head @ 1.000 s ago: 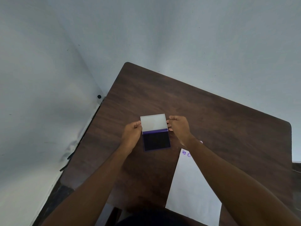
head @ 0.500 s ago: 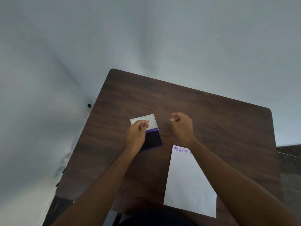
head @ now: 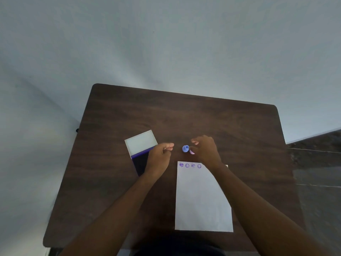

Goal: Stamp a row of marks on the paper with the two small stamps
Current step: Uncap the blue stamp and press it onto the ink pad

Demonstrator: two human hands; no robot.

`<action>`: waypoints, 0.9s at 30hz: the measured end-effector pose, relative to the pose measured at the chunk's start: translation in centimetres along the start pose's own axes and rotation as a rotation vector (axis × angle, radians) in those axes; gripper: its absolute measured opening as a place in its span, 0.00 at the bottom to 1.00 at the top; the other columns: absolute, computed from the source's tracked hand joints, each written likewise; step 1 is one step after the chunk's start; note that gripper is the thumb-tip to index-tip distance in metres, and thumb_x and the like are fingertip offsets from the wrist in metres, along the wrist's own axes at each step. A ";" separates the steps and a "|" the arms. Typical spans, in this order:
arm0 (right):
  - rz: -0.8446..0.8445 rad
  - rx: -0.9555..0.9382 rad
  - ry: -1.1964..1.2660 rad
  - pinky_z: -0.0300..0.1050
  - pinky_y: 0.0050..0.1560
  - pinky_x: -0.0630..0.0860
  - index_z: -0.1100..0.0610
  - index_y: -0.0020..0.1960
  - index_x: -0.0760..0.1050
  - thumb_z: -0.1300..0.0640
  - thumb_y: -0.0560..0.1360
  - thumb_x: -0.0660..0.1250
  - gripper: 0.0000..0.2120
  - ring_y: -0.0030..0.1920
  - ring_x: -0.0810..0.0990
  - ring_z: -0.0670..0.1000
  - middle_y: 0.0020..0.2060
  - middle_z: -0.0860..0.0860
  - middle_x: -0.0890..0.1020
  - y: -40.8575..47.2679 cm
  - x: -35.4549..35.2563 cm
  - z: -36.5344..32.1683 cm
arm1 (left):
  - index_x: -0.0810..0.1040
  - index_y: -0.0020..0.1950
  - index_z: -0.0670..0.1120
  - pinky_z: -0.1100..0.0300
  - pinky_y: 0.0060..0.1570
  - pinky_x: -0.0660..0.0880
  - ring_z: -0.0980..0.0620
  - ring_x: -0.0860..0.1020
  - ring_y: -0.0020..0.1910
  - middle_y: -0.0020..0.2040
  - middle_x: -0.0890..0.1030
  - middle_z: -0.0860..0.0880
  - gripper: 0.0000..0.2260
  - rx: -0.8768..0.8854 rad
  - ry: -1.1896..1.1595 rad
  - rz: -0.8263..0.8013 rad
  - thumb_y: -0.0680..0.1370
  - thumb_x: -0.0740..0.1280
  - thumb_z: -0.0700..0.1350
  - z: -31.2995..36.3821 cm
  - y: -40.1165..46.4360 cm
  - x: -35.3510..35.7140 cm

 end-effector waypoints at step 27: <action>0.018 -0.090 0.117 0.43 0.57 0.73 0.57 0.43 0.83 0.53 0.77 0.65 0.12 0.41 0.75 0.47 0.40 0.51 0.84 0.5 1.5 -2.7 | 0.80 0.62 0.48 0.64 0.56 0.75 0.55 0.80 0.56 0.57 0.83 0.51 0.15 -0.006 0.033 -0.059 0.80 0.59 0.36 0.1 0.4 0.6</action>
Point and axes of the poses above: each hand's wrist, its own y-axis towards the middle knuckle, its own x-axis out of the palm, z = x × y, the point moved 8 cm from there along y, towards the middle knuckle
